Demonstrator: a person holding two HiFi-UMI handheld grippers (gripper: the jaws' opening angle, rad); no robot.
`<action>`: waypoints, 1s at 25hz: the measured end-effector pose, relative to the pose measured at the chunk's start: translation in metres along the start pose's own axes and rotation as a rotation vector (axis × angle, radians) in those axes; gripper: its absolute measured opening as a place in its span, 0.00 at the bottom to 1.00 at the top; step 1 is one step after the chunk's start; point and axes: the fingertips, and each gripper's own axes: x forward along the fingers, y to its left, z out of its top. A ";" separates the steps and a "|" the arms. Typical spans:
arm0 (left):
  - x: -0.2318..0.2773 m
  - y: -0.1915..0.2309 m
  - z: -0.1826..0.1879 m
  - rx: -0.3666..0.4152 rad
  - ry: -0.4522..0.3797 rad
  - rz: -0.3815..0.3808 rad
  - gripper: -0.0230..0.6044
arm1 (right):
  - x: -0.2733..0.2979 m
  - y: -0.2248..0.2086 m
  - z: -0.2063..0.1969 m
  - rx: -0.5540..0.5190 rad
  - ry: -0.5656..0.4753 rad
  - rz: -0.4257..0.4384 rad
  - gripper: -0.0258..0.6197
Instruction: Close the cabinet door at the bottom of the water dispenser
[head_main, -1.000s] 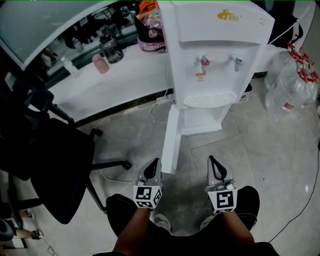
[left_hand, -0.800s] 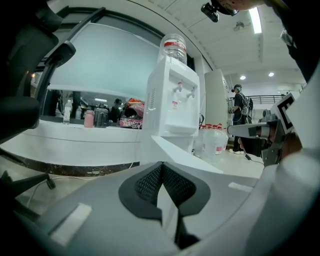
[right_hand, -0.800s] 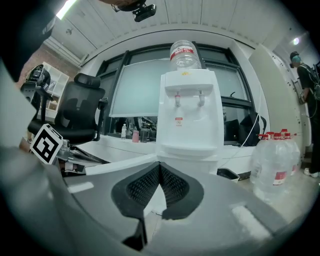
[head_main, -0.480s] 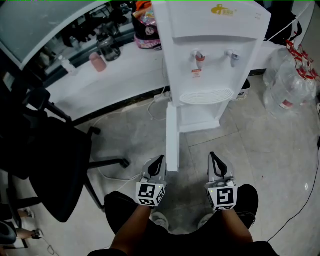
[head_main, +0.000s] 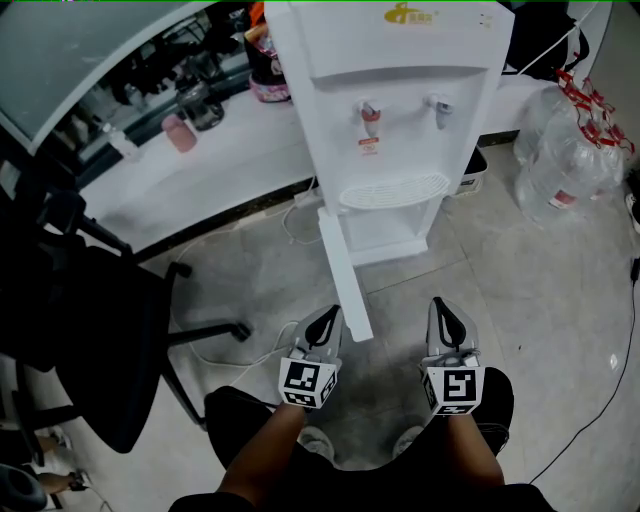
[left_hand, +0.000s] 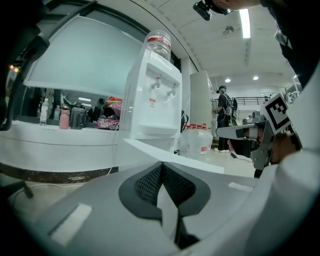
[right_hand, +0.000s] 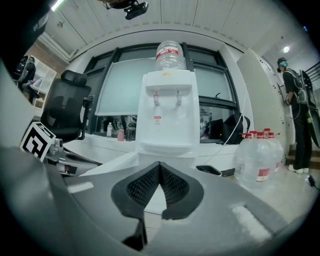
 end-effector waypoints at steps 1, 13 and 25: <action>0.004 -0.003 0.001 0.000 -0.003 -0.008 0.07 | -0.001 -0.003 -0.002 0.001 0.005 -0.006 0.04; 0.045 -0.045 0.001 0.017 -0.010 -0.085 0.07 | -0.016 -0.023 -0.004 0.001 0.012 -0.051 0.04; 0.080 -0.066 0.006 0.032 -0.018 -0.140 0.07 | -0.029 -0.044 -0.006 0.010 0.011 -0.101 0.04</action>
